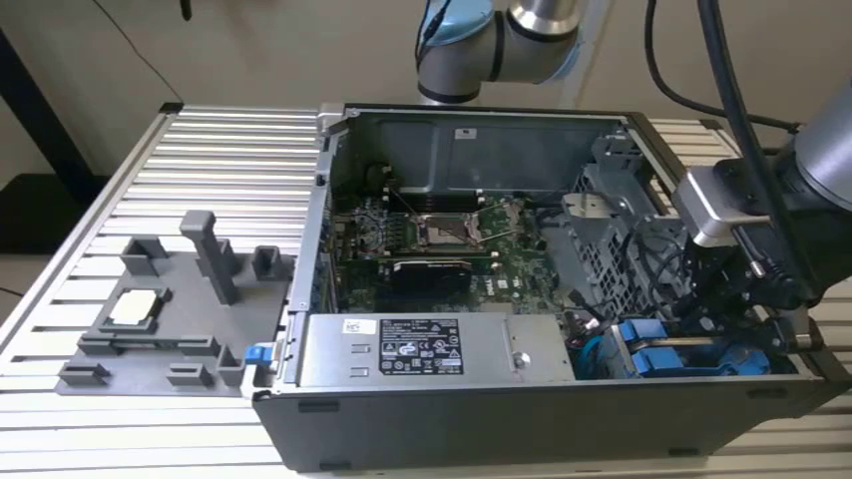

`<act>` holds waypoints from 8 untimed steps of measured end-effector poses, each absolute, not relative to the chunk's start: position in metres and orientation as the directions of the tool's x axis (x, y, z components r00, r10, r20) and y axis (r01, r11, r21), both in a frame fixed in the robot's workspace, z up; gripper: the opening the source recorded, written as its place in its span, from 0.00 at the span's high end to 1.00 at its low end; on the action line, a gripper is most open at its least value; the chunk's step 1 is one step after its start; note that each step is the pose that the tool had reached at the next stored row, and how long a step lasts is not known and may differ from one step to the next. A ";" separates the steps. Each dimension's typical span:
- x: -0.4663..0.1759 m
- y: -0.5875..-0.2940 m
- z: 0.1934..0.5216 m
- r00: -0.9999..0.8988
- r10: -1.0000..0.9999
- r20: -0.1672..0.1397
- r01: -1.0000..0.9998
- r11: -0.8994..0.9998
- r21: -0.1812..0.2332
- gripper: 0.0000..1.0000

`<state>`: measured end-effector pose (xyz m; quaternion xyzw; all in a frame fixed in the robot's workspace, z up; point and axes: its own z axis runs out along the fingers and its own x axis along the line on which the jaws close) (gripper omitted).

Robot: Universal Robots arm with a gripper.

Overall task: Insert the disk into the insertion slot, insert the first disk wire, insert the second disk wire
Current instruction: 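Insert the second disk wire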

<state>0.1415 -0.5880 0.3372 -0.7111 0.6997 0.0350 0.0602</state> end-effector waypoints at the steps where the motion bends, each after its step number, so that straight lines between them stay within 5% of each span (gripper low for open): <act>1: 0.141 -0.588 0.337 0.018 -0.991 -0.134 -0.999 -0.014 -0.037 0.82; 2: 0.141 -0.588 0.337 0.018 -0.991 -0.134 -0.999 -0.014 -0.036 0.76; 8: 0.141 -0.588 0.353 0.018 -0.991 -0.134 -0.999 -0.014 -0.036 0.76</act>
